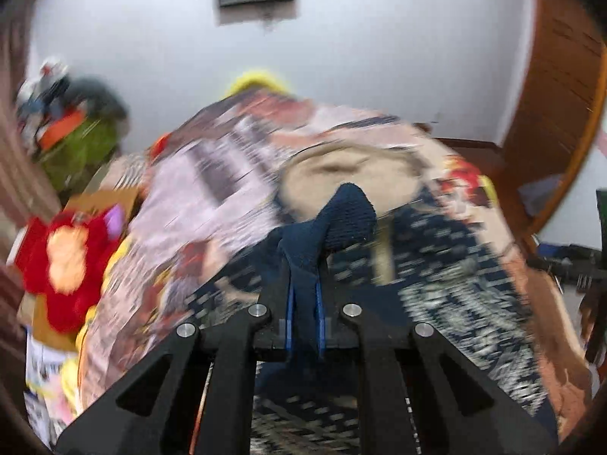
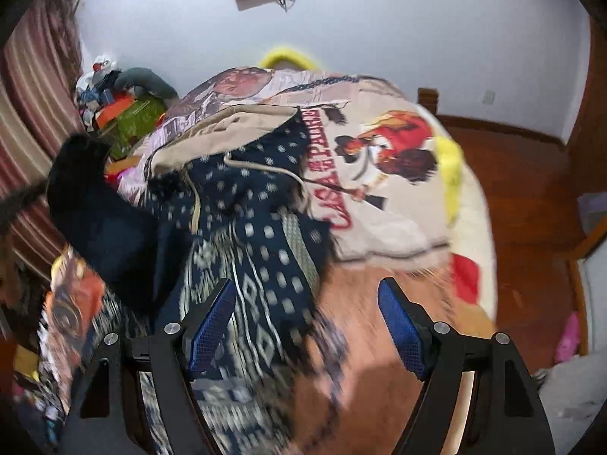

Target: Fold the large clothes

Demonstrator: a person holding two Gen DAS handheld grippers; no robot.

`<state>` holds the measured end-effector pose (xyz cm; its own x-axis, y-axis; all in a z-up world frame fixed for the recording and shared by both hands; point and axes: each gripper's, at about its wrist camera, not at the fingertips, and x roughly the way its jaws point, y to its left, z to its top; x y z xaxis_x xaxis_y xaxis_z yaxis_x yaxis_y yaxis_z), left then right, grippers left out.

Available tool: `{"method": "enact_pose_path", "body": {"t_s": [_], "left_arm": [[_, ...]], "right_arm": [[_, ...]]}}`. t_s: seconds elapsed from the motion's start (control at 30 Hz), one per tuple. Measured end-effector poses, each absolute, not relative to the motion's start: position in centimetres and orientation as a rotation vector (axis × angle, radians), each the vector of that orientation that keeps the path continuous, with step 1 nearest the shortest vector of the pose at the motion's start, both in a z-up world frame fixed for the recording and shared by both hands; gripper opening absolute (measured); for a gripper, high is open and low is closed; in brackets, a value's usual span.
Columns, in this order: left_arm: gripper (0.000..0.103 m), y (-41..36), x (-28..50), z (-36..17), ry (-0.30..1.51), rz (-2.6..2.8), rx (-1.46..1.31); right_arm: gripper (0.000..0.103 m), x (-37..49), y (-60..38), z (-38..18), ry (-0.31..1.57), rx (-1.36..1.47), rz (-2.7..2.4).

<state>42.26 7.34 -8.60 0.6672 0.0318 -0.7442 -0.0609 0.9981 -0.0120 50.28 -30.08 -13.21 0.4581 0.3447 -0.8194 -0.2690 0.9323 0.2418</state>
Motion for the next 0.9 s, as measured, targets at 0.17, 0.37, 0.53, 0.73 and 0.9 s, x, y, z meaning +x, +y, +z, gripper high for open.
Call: {"method": "enact_pose_path", "body": {"t_s": [0.17,0.37,0.53,0.73,0.9], "left_arm": [[0.009,13.0,41.2,-13.0,0.909,0.114,-0.112],[0.009,16.1,40.1,-17.3,0.96,0.13,-0.154],[0.01,16.5,39.4,-19.3,0.985,0.123,-0.146],[0.01,16.8,38.6,-20.3,1.004,0.106,-0.161],[0.013,16.7,38.2,-21.4,1.041,0.095,-0.122]], "right_arm": [[0.074,55.6,-27.3,-15.6,1.106,0.161,0.398],[0.059,60.7,-24.3,-18.8,1.189,0.284,0.413],[0.027,63.1,-23.4,-21.6,1.248,0.377,0.415],[0.008,64.0,-22.8,-19.1,1.139,0.33,0.366],[0.008,65.4,-22.1,-17.8,1.101,0.249,0.299]]}}
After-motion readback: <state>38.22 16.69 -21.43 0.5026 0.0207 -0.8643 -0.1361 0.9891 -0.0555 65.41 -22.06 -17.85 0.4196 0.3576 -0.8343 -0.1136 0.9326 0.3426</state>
